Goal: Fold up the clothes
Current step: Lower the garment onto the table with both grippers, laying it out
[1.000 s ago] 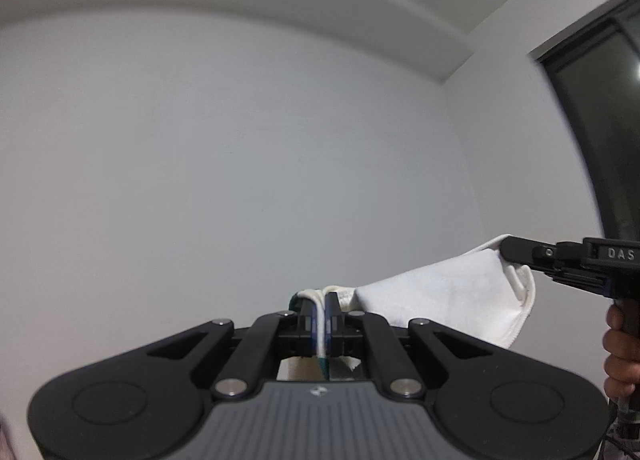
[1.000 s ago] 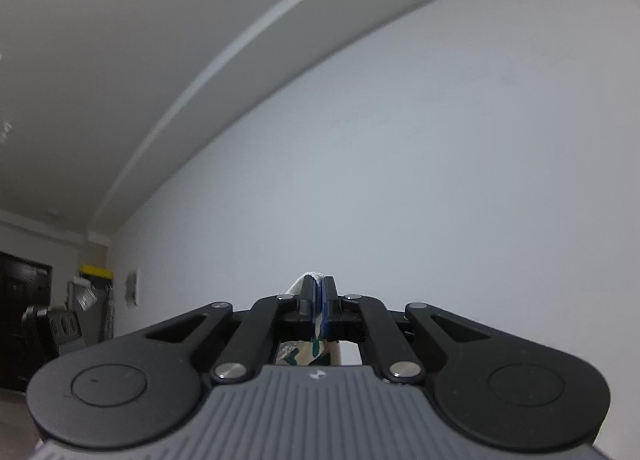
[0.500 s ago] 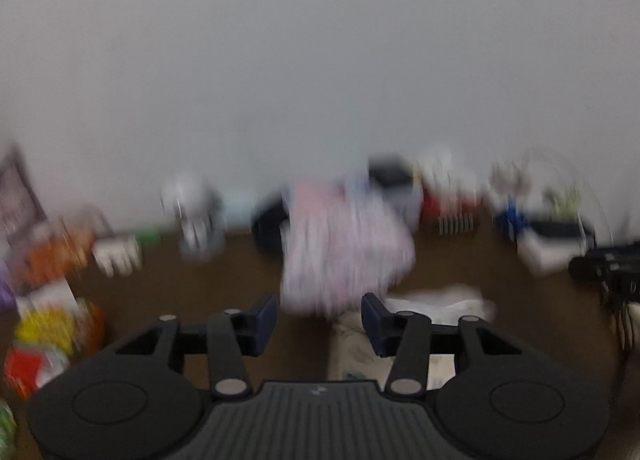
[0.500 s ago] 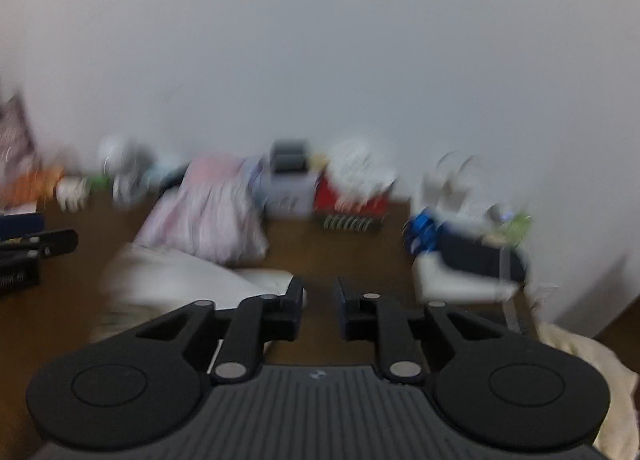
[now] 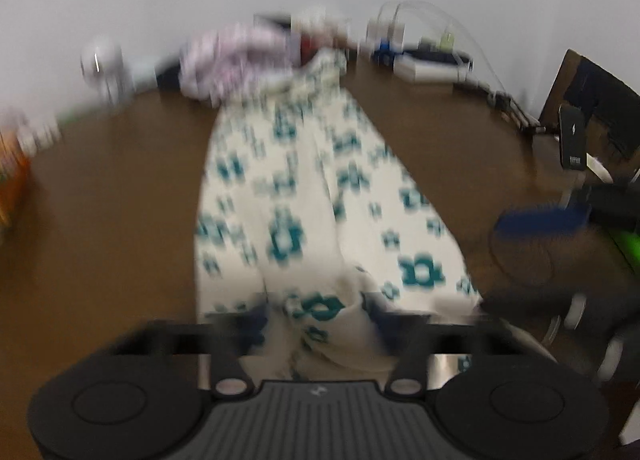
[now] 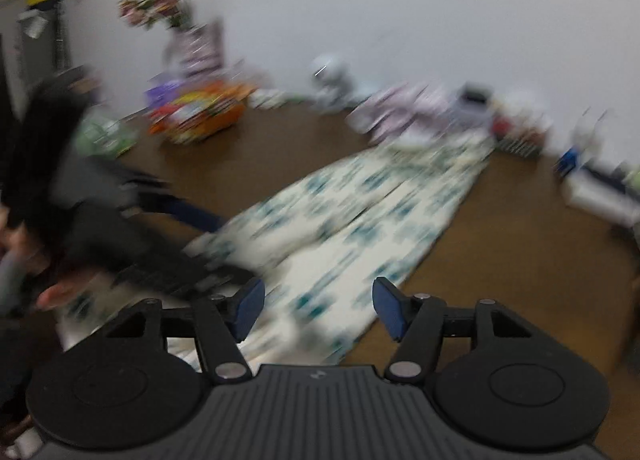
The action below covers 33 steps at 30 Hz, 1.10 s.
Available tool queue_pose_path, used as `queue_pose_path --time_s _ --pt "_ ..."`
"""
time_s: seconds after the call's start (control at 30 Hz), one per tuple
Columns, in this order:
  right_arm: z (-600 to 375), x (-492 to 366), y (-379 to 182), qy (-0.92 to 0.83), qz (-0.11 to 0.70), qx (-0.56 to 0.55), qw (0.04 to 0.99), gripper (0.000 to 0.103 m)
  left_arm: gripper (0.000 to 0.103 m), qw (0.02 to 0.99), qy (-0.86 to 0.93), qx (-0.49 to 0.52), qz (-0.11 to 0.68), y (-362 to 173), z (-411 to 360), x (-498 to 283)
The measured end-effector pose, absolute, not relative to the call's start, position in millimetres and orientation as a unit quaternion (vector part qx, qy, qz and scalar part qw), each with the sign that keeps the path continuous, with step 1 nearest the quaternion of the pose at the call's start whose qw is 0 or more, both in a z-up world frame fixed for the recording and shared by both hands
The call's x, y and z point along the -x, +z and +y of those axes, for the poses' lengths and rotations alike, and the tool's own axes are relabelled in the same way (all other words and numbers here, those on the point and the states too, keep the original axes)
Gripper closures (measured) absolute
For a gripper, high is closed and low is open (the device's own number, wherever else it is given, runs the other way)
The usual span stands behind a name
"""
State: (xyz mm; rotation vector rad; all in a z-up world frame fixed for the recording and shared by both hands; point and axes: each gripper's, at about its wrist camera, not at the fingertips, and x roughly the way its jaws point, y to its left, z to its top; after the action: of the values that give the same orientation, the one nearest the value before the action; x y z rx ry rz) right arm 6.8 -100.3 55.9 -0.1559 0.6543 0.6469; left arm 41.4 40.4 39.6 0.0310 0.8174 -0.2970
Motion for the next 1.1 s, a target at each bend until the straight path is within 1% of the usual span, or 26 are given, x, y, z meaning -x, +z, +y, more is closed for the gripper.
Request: queue_pose_path --time_s 0.07,0.13,0.17,0.2,0.27,0.3,0.33,0.43,0.5,0.53,0.6,0.63,0.67,0.7,0.73,0.77,0.8,0.83,0.9,0.93,1.0,1.1 --pt "-88 -6 35 0.325 0.332 0.07 0.883 0.045 0.095 0.899 -0.153 0.031 0.409 27 51 -41" --pt "-76 -9 23 0.319 0.33 0.08 0.885 0.045 0.098 0.91 -0.144 0.116 0.371 35 78 -36" --pt "-70 -10 16 0.317 0.329 0.085 0.886 0.045 0.098 0.914 -0.133 0.144 0.355 38 90 -32" --pt "-64 -11 10 0.314 0.327 0.09 0.887 0.047 0.099 0.921 -0.114 0.159 0.338 41 101 -27" --pt "-56 -11 0 0.301 0.316 0.099 0.894 0.066 0.099 0.925 -0.08 0.189 0.32 41 122 -13" --pt "-59 -12 1 0.291 0.319 0.092 0.897 0.09 0.099 0.923 -0.069 0.21 0.316 39 133 -5" --pt "-61 -13 2 0.281 0.321 0.085 0.9 0.095 0.099 0.92 -0.058 0.23 0.312 37 144 3" --pt "-107 -9 23 0.257 0.317 -0.03 0.913 0.096 0.099 0.909 -0.031 0.29 0.298 30 173 32" --pt "-142 1 35 0.229 0.303 -0.076 0.922 0.097 0.099 0.9 -0.016 0.32 0.294 26 183 56" --pt "-159 6 41 0.216 0.296 -0.098 0.925 0.097 0.099 0.901 -0.003 0.318 0.296 25 182 69" --pt "-181 20 46 0.208 0.291 -0.091 0.929 0.097 0.097 0.91 0.012 0.284 0.301 26 175 90" --pt "-191 28 48 0.205 0.293 -0.084 0.93 0.097 0.092 0.915 0.014 0.266 0.304 28 171 100" --pt "-197 35 48 0.206 0.3 -0.072 0.929 0.096 0.088 0.919 0.016 0.248 0.307 30 168 109" --pt "-202 41 48 0.2 0.302 -0.067 0.93 0.091 0.079 0.922 0.018 0.242 0.302 36 167 114" --pt "-207 48 50 0.19 0.3 -0.067 0.932 0.08 0.061 0.931 0.011 0.224 0.289 48 165 116" --pt "-210 52 55 0.187 0.292 -0.065 0.936 0.072 0.05 0.939 0.005 0.206 0.276 61 164 118" --pt "-203 48 60 0.201 0.281 -0.056 0.937 0.053 0.031 0.948 0.001 0.18 0.264 73 159 111" --pt "-196 44 65 0.216 0.27 -0.048 0.937 0.041 0.027 0.956 -0.003 0.154 0.251 84 154 105" --pt "-183 36 76 0.245 0.249 -0.03 0.937 0.036 0.027 0.959 -0.026 0.103 0.265 99 138 66" --pt "-165 19 75 0.254 0.254 -0.011 0.933 0.033 0.026 0.955 -0.041 0.082 0.282 100 127 41" --pt "-129 -15 72 0.271 0.265 0.029 0.925 0.033 0.027 0.945 -0.058 0.032 0.321 92 101 -5" --pt "-87 -74 55 0.251 0.311 0.056 0.915 0.039 0.032 0.922 -0.063 -0.05 0.38 66 64 -64"
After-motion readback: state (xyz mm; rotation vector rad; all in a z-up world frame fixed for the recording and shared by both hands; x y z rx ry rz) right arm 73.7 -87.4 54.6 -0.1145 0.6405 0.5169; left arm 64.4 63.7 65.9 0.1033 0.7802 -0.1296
